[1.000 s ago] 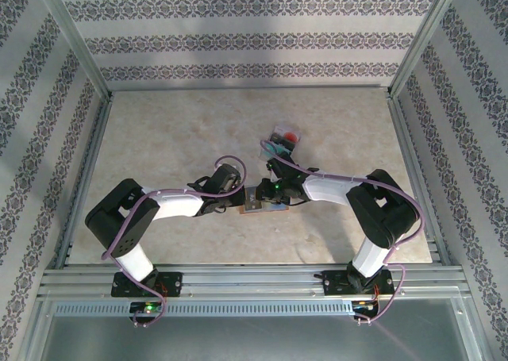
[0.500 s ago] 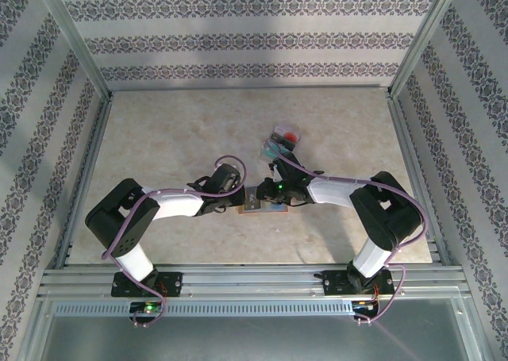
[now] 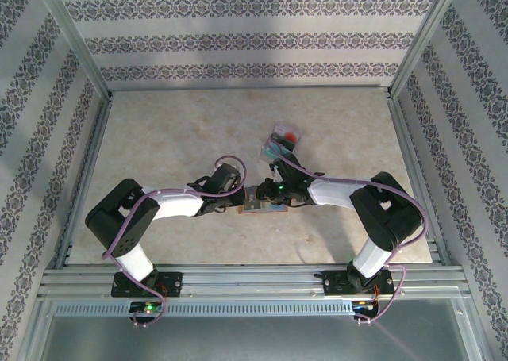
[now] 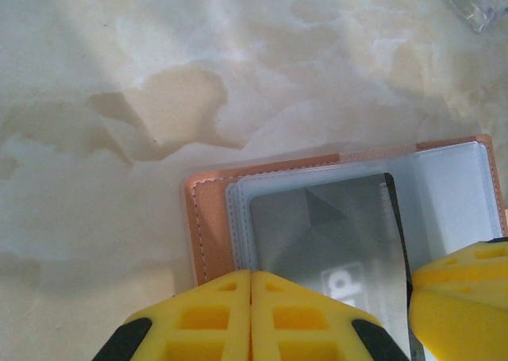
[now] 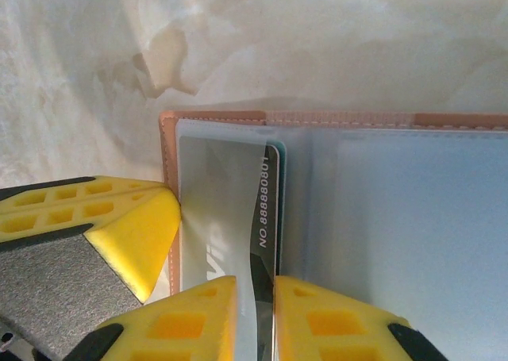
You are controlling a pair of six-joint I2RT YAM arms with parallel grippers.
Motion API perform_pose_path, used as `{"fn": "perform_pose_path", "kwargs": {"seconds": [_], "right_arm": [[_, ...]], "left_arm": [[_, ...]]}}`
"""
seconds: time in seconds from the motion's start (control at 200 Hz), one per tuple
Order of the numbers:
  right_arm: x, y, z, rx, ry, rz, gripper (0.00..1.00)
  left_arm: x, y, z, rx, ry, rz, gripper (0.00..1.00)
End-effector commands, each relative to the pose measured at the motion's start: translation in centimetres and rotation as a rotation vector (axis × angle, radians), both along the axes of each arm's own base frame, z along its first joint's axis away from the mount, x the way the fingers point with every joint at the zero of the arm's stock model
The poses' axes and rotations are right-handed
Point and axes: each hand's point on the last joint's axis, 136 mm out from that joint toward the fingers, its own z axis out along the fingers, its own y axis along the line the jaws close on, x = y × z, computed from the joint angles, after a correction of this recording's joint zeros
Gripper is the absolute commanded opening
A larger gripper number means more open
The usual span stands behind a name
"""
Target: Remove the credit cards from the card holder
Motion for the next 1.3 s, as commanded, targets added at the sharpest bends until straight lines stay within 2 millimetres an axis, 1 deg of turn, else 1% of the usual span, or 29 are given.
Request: {"fn": "perform_pose_path", "kwargs": {"seconds": [0.0,0.25,0.485,0.859,0.989,1.059,1.299], "right_arm": [[0.2,0.6,0.3,0.057,-0.005,0.008,0.21],[0.2,1.1,0.1,0.097,-0.002,0.012,0.21],[0.3,1.7,0.8,0.160,-0.013,0.022,0.21],[0.5,1.3,1.8,0.230,-0.035,0.003,0.19],[0.6,0.9,2.2,0.254,-0.044,-0.009,0.19],[0.7,0.7,2.3,0.267,-0.045,-0.018,0.19],[0.8,0.1,2.6,0.299,-0.051,-0.039,0.18]], "left_arm": [[-0.6,0.5,-1.1,0.030,0.041,-0.017,0.09],[-0.6,0.4,-1.1,0.028,0.041,-0.017,0.09],[-0.6,0.5,-1.2,0.030,0.044,-0.019,0.09],[-0.7,0.7,-1.3,0.040,0.045,-0.010,0.09],[-0.7,0.7,-1.3,0.040,0.047,-0.008,0.17],[-0.6,0.7,-1.3,0.040,0.046,-0.007,0.20],[-0.6,0.7,-1.3,0.044,0.049,-0.007,0.20]]}}
